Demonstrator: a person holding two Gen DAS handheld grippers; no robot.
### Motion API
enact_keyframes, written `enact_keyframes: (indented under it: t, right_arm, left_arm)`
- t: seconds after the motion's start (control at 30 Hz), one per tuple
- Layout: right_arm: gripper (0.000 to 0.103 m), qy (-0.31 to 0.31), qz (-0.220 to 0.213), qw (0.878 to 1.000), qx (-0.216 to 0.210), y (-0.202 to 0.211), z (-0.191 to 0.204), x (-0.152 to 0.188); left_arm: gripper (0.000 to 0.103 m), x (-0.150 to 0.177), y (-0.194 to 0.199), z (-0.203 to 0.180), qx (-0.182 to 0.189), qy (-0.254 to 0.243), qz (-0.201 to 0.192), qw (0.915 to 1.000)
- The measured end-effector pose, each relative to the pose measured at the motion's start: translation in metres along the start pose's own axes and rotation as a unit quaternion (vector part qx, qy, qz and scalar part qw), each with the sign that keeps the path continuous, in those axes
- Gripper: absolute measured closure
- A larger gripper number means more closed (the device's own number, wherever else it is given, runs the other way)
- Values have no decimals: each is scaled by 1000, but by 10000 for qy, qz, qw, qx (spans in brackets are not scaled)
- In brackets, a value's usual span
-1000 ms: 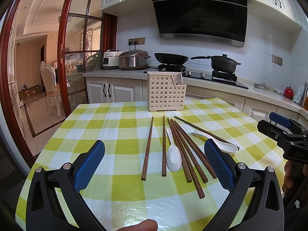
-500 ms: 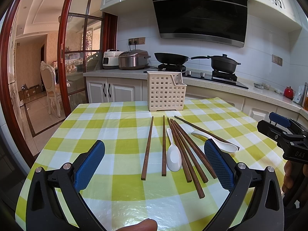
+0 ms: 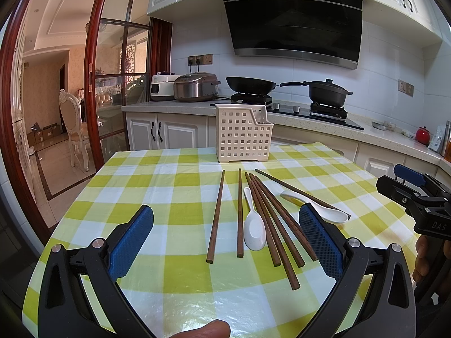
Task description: Organize utensils
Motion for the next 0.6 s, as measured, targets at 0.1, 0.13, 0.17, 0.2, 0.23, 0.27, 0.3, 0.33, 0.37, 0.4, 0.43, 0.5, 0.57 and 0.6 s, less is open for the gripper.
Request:
enact_keyframes:
  t: [0.1, 0.13, 0.17, 0.2, 0.23, 0.27, 0.3, 0.33, 0.37, 0.4, 0.43, 0.5, 0.57, 0.6]
  right_arm:
    - [4, 0, 2, 10000, 1, -1, 0, 0]
    - [4, -2, 1, 10000, -2, -1, 0, 0]
    - [4, -1, 0, 10000, -1, 0, 0, 0]
    - [4, 0, -2, 10000, 2, -1, 0, 0]
    - [4, -1, -1, 10000, 0, 0, 0, 0]
    - [4, -4, -1, 10000, -1, 0, 0, 0]
    - [4, -4, -1, 10000, 0, 0, 0, 0]
    - [4, -3, 2, 10000, 0, 1, -1, 0]
    - [4, -3, 7, 10000, -4, 1, -1, 0]
    - [4, -7, 8, 10000, -1, 1, -1, 0]
    - [4, -4, 15, 10000, 2, 1, -1, 0]
    - [4, 11, 89, 10000, -18, -1, 1, 0]
    - [4, 5, 304, 9995, -12, -7, -3, 2]
    - [4, -20, 395, 9992, 1, -13, -5, 3]
  left_arm:
    - [6, 0, 0, 0, 2, 1, 1, 10000]
    - [6, 0, 0, 0, 0, 2, 1, 10000]
    - [6, 0, 0, 0, 0, 2, 1, 10000]
    - [6, 0, 0, 0, -1, 3, 2, 10000]
    - [6, 0, 0, 0, 0, 2, 3, 10000]
    - [6, 0, 0, 0, 1, 2, 3, 10000]
    - [6, 0, 0, 0, 1, 4, 3, 10000]
    - [6, 0, 0, 0, -1, 7, 2, 10000]
    - [6, 0, 0, 0, 2, 17, -5, 10000]
    - [6, 0, 0, 0, 3, 14, 0, 10000]
    - [6, 2, 1, 3, -4, 24, 1, 10000]
    - [6, 3, -5, 3, -73, -38, 55, 10000]
    - [6, 7, -12, 5, -86, -64, 144, 9998]
    - [6, 12, -20, 9, -57, 10, 205, 9998]
Point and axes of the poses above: each gripper's, at about its wrist camera, not at the fingertips, and y roughly against the way its jaws point, z to its left, x to its underside, the point moved 7 cm from there along -y, roughly the way its jaws point, and after that the axes turned 10 degrees about -x, right-handed, at the moved point
